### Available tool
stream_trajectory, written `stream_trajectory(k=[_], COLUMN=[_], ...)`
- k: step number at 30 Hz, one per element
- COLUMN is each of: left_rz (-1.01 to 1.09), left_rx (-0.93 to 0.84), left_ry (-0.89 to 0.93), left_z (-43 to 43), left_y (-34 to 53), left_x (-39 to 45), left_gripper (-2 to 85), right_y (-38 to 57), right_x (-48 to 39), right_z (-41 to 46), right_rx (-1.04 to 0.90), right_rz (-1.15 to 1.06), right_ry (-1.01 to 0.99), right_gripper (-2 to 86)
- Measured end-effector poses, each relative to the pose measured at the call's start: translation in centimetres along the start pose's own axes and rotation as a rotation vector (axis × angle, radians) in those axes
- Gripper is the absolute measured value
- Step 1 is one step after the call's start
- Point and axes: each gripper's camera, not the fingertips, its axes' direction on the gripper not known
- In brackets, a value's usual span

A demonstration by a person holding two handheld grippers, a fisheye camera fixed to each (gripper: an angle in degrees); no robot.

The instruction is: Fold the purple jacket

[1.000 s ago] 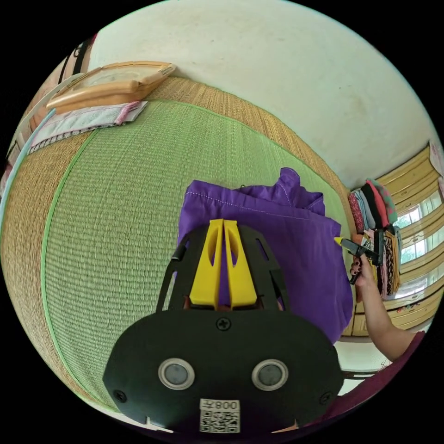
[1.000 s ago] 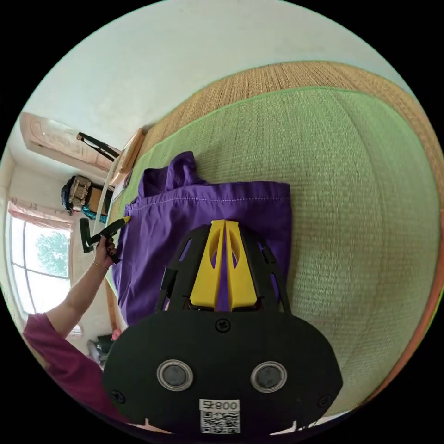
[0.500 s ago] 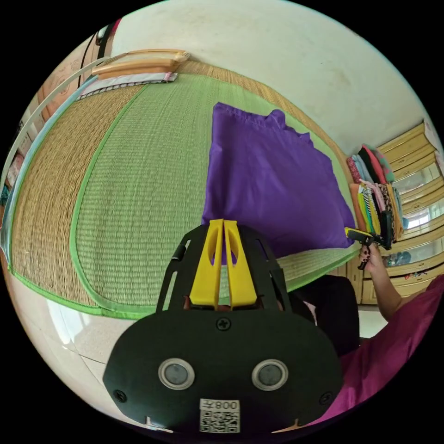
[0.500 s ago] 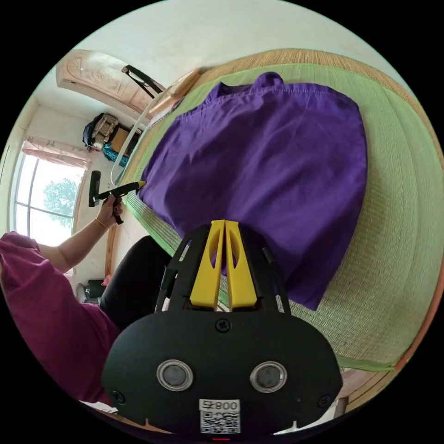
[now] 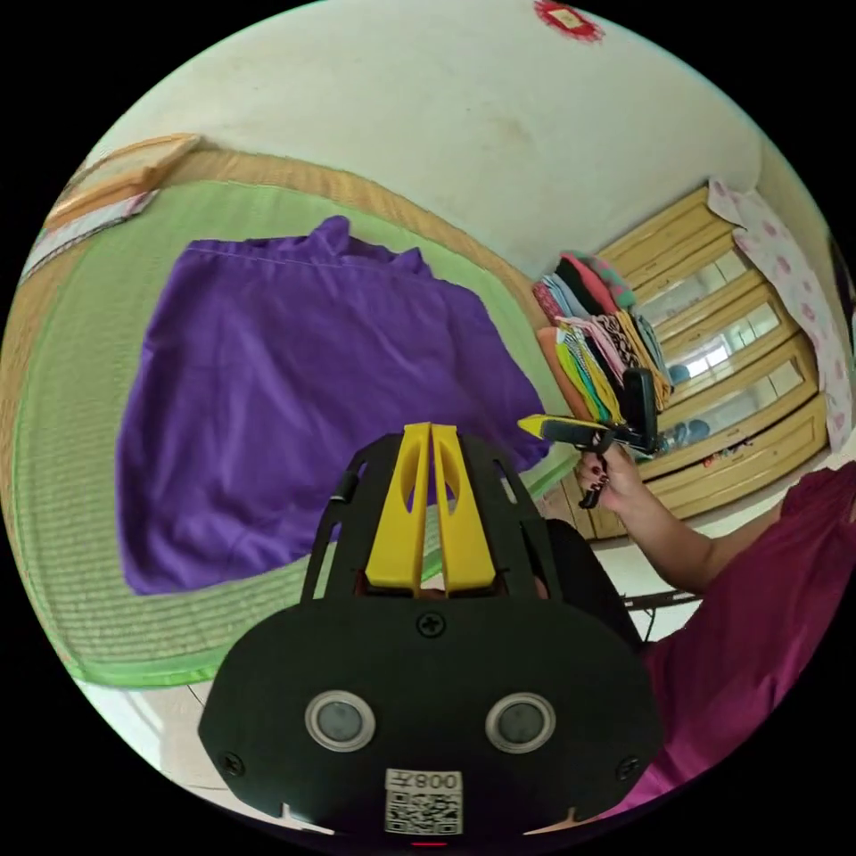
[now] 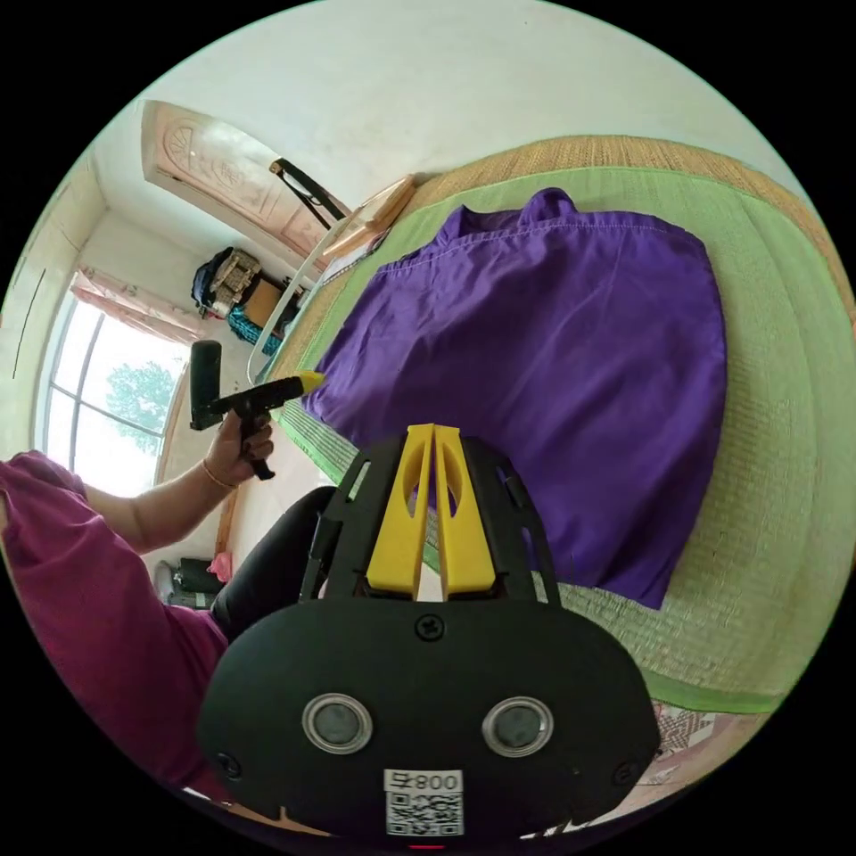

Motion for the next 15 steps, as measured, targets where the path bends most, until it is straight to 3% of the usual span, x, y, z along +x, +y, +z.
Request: stream_trajectory(k=[6, 8, 11, 15], left_rz=[0.042, -0.031, 0.026, 0.083], left_rx=[-0.175, -0.145, -0.088, -0.202], left_ry=[-0.104, -0.055, -0.08, -0.135], left_z=[7.8, 6.7, 5.2, 7.5], left_y=[-1.7, -1.9, -2.3, -2.6], left_x=[2.2, 2.1, 4.7, 5.8], left_gripper=[0.0, 0.0, 0.0, 0.0], right_y=[-0.5, -0.3, 0.5, 2.2], right_x=[-1.0, -0.2, 0.0, 1.4], right_z=[6.7, 6.1, 5.2, 3.7], right_rx=[-0.166, -0.131, -0.11, -0.07], right_rz=[-0.025, 0.015, 0.008, 0.068], right_ry=[0.057, -0.014, -0.014, -0.072], right_gripper=[0.0, 0.0, 0.0, 0.2])
